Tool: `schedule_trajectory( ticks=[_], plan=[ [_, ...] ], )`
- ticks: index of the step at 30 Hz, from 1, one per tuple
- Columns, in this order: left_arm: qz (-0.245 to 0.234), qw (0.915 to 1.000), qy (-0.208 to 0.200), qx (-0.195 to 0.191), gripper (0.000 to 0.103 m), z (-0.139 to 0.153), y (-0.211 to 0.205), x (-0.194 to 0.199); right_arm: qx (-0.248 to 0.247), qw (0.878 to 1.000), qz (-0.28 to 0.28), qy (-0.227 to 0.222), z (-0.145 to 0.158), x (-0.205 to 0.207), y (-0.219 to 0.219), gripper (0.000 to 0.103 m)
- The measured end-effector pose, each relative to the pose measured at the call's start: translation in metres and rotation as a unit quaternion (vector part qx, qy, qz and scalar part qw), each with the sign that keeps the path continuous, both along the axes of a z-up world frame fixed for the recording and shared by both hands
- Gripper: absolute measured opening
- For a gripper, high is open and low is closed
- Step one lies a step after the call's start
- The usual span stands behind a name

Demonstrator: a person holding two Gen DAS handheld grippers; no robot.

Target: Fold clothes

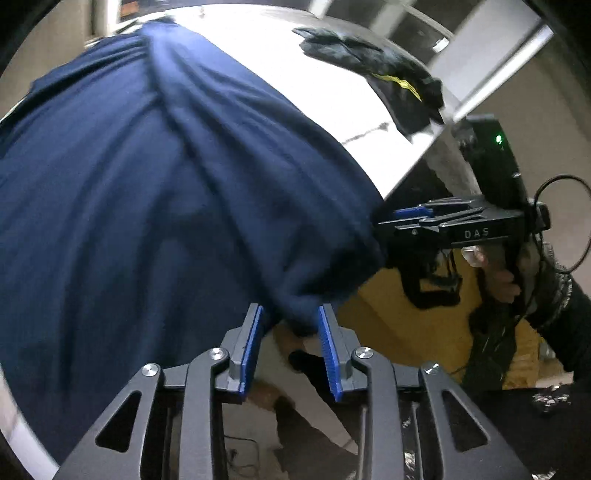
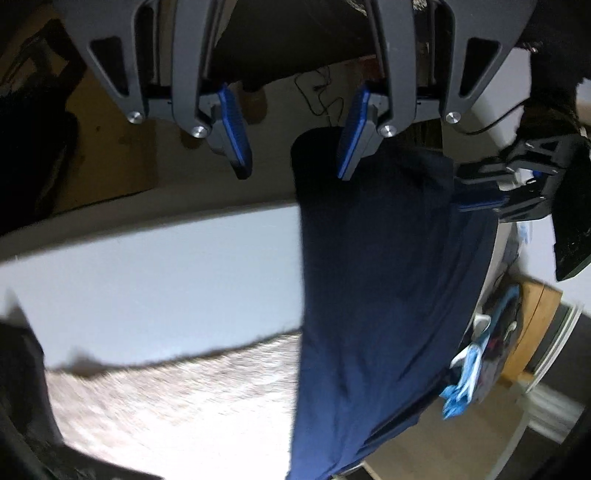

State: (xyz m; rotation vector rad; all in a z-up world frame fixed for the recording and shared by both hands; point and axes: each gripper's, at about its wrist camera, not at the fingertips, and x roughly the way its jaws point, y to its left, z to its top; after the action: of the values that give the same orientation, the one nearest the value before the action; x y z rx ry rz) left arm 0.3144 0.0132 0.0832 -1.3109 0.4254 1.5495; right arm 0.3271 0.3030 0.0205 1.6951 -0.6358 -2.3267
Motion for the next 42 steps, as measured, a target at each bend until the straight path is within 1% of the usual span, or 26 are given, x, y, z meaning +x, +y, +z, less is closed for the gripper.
schedule_trajectory(
  ticks=[5,7,9,10,11,12,13,16,18,20,21,23,25,26,27,28,29,31,33,35,37,39,40,42],
  plan=[
    [0.03,0.9995,-0.001,0.0,0.039,-0.005,0.004,0.005,0.007,1.0,0.016,-0.005,-0.007,-0.006,-0.007,0.048],
    [0.043,0.9991,-0.001,0.0,0.039,-0.007,0.006,0.007,0.003,1.0,0.025,-0.001,-0.009,-0.008,-0.008,0.048],
    [0.048,0.9988,-0.005,0.009,0.034,-0.004,0.004,0.007,0.001,0.999,0.037,0.006,-0.009,-0.008,-0.01,0.048],
    [0.049,0.9987,-0.007,0.015,0.021,-0.002,0.002,0.007,-0.003,0.999,0.045,0.009,-0.008,-0.008,-0.012,0.04],
    [0.051,0.9985,-0.01,0.021,0.001,0.0,0.001,0.007,-0.008,0.998,0.054,0.013,-0.007,-0.008,-0.014,0.029],
    [0.052,0.9982,-0.013,0.027,0.002,0.003,-0.001,0.006,-0.01,0.998,0.059,0.016,-0.006,-0.008,-0.015,0.006],
    [0.053,0.9979,-0.015,0.033,0.001,0.005,-0.002,0.006,-0.011,0.998,0.061,0.019,-0.002,-0.007,-0.014,0.005],
    [0.057,0.9968,-0.023,0.05,0.001,0.012,-0.007,0.005,-0.018,0.997,0.061,0.031,0.015,-0.001,-0.007,0.005],
    [0.059,0.9961,-0.026,0.06,0.001,0.014,-0.009,0.005,-0.014,0.997,0.067,0.045,0.034,0.005,-0.002,0.004],
    [0.056,0.9964,-0.029,0.057,0.002,0.006,-0.008,0.006,0.002,0.995,0.079,0.054,0.05,0.01,-0.002,0.004],
    [0.056,0.9965,-0.037,0.05,0.002,-0.003,-0.006,0.006,0.018,0.995,0.086,0.053,0.052,0.01,-0.005,0.004],
    [0.062,0.9961,-0.05,0.039,0.003,-0.018,-0.005,0.005,0.054,0.993,0.097,0.037,0.04,0.009,-0.012,0.004],
    [0.067,0.9957,-0.055,0.031,0.003,-0.02,-0.01,0.005,0.071,0.992,0.101,0.008,0.027,0.003,-0.02,0.007],
    [0.072,0.9954,-0.053,0.035,0.009,-0.016,-0.018,0.005,0.069,0.993,0.096,0.003,0.029,0.002,-0.021,0.007],
    [0.079,0.9947,-0.046,0.049,0.013,-0.007,-0.032,0.005,0.064,0.994,0.09,0.0,0.033,0.001,-0.021,0.008],
    [0.086,0.9937,-0.038,0.062,0.024,0.003,-0.047,0.004,0.06,0.995,0.084,-0.002,0.038,0.001,-0.021,0.013],
    [0.096,0.9924,-0.03,0.072,0.032,0.01,-0.062,0.003,0.058,0.995,0.075,0.006,0.049,0.002,-0.021,0.015],
    [0.125,0.9887,-0.017,0.082,0.033,0.021,-0.095,-0.001,0.049,0.997,0.06,0.03,0.074,0.002,-0.019,0.025],
    [0.163,0.9827,-0.006,0.088,0.033,0.029,-0.132,-0.008,0.036,0.996,0.052,0.056,0.106,-0.005,-0.024,0.025],
    [0.197,0.9756,0.001,0.097,0.033,0.037,-0.164,-0.02,0.043,0.994,0.059,0.084,0.137,-0.018,-0.033,0.025],
    [0.23,0.9675,0.012,0.105,0.033,0.047,-0.195,-0.034,0.054,0.988,0.076,0.12,0.176,-0.039,-0.047,0.025],
    [0.253,0.96,0.04,0.113,0.033,0.064,-0.216,-0.054,0.055,0.982,0.09,0.155,0.214,-0.067,-0.06,0.025],
    [0.26,0.9569,0.055,0.117,0.033,0.075,-0.222,-0.066,0.057,0.979,0.093,0.17,0.229,-0.084,-0.068,0.025],
    [0.267,0.9514,0.09,0.125,0.033,0.097,-0.227,-0.09,0.064,0.968,0.109,0.215,0.263,-0.111,-0.071,0.025]
  ],
)
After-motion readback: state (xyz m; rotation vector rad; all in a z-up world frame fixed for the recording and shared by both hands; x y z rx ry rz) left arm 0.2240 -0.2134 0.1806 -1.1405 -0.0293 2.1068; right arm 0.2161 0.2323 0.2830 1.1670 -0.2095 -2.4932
